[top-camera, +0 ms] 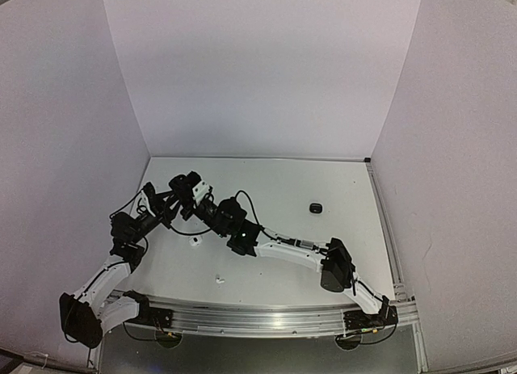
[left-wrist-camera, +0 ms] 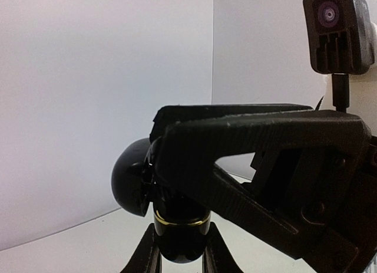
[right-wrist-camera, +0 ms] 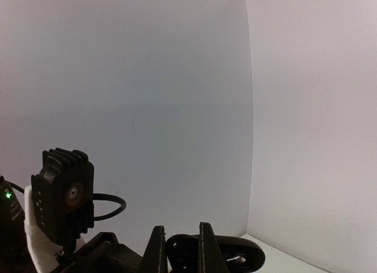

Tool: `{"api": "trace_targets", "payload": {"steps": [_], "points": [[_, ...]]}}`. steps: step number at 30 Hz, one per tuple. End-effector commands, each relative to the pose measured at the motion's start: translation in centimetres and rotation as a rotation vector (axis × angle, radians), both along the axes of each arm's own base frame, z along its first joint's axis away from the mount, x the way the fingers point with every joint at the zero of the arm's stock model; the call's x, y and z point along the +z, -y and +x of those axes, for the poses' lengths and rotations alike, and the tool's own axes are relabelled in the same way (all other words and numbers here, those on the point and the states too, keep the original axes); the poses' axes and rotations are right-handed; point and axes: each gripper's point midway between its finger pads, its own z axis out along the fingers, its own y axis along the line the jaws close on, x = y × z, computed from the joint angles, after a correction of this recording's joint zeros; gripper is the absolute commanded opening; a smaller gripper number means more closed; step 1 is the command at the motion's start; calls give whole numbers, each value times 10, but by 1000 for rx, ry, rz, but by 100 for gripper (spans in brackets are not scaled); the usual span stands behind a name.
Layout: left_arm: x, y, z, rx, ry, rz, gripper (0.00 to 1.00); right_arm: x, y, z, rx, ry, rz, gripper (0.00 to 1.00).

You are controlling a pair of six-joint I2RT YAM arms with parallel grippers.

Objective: Insert the wireless bluetooth earbuds into the charging case

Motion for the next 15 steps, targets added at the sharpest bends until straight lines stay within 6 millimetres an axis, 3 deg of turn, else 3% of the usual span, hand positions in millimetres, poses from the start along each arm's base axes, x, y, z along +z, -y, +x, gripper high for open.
{"api": "trace_targets", "payload": {"steps": [1,15], "points": [[36,-6,-9,20,125,-51,0,7,8,-3,28,-46,-1,4],[34,-6,-7,33,119,-30,0,9,19,-5,13,-44,-1,9]]}}
